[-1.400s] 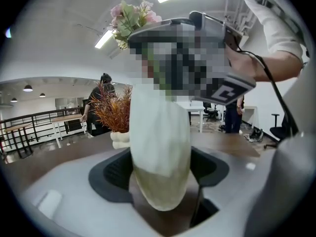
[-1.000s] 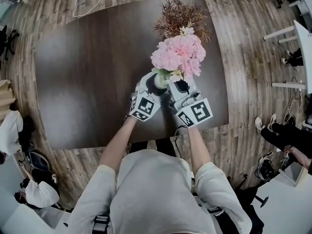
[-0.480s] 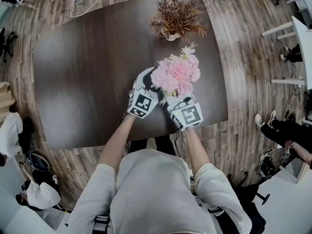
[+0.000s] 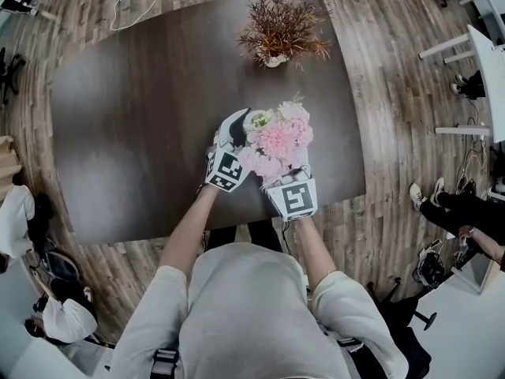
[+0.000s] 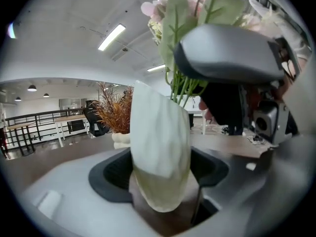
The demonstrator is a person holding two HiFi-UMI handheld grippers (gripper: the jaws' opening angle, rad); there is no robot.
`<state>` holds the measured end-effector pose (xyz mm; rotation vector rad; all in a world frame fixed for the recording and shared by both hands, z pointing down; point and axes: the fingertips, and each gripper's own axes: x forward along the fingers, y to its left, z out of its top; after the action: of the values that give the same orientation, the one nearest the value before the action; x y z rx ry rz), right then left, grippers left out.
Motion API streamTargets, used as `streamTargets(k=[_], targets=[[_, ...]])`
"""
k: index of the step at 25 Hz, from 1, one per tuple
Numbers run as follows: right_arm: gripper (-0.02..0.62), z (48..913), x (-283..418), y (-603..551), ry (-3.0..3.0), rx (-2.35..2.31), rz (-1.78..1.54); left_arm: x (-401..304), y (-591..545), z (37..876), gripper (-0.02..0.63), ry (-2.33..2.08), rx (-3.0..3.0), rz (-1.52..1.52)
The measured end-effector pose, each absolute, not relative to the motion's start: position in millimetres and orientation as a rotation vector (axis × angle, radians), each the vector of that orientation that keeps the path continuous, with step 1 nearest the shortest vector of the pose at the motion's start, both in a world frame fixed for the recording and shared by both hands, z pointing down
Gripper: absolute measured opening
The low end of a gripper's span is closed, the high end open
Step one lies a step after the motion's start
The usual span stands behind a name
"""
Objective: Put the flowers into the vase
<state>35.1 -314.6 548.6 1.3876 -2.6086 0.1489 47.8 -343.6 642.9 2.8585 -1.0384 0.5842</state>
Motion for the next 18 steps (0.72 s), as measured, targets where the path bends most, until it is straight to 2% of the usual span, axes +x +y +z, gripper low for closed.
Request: streamTargets(k=[3, 6, 18], targets=[[0.291, 565.1, 37.3, -321.5, -2.579, 1.406, 0.22, 48.6, -344.1, 643.7, 0.347, -1.029, 2.859, 0.581], [0.327, 582.6, 37.5, -329.9, -2.555, 1.4, 0.302, 48.2, -345.0, 642.3, 0.347, -1.035, 2.86, 0.568], [0.347, 617.5, 39.9, -331.4, -2.544, 1.305, 0.501, 50.6, -342.4, 644.7, 0.351, -1.022, 2.905, 0.586]])
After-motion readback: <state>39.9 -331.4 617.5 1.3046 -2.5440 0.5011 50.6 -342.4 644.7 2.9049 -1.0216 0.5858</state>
